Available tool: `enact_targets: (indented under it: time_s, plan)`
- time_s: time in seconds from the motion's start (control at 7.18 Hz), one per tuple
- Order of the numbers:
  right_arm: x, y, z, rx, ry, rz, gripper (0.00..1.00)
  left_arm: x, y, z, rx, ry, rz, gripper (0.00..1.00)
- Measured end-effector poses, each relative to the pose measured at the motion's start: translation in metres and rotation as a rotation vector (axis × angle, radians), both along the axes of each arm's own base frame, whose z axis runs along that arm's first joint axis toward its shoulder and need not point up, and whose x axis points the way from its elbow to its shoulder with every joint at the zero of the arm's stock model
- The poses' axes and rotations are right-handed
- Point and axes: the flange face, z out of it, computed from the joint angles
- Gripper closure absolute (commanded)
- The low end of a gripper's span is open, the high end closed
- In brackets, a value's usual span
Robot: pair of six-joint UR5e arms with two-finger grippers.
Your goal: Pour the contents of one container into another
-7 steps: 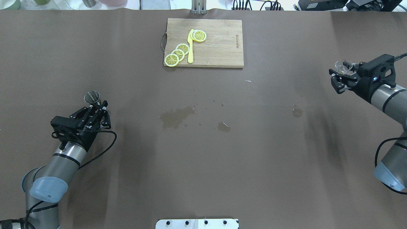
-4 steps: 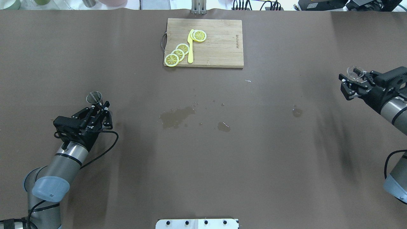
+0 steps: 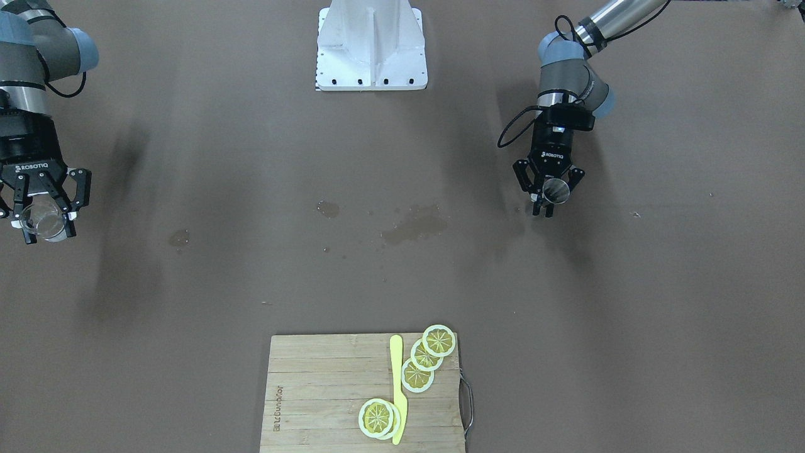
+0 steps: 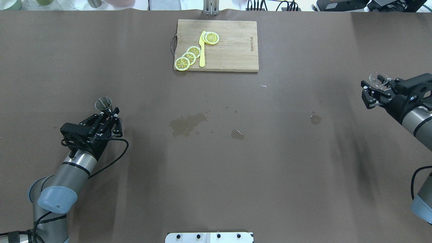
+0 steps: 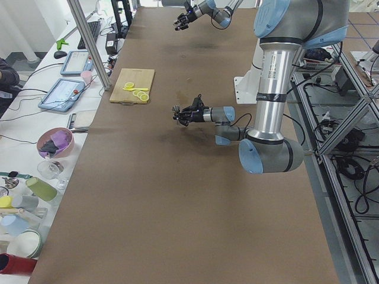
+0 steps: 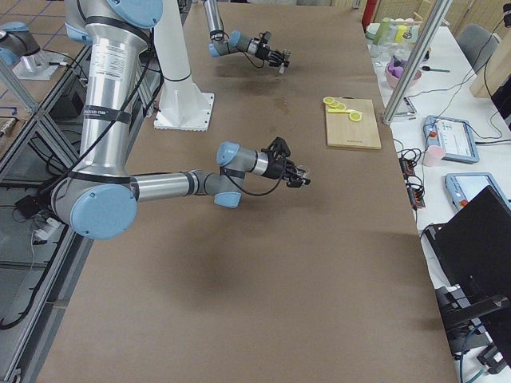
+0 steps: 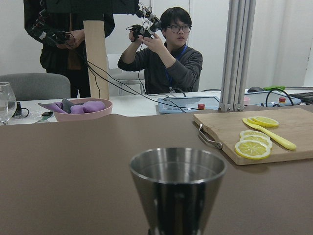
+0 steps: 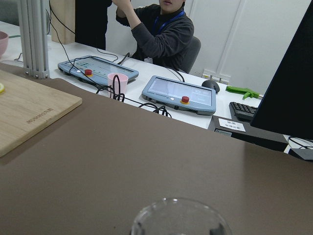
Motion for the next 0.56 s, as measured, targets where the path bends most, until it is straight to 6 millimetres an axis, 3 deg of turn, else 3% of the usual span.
enact_targets:
  time_s: [0.28, 0.56]
  plan:
    - [-0.008, 0.023, 0.017, 0.008, 0.017, 0.025, 1.0, 0.002, -0.001, 0.003, -0.002, -0.007, 0.0, 1.0]
    - [-0.027, 0.067, 0.032, 0.033, 0.01, 0.062, 1.0, 0.003, -0.001, 0.006, -0.003, -0.012, 0.0, 1.0]
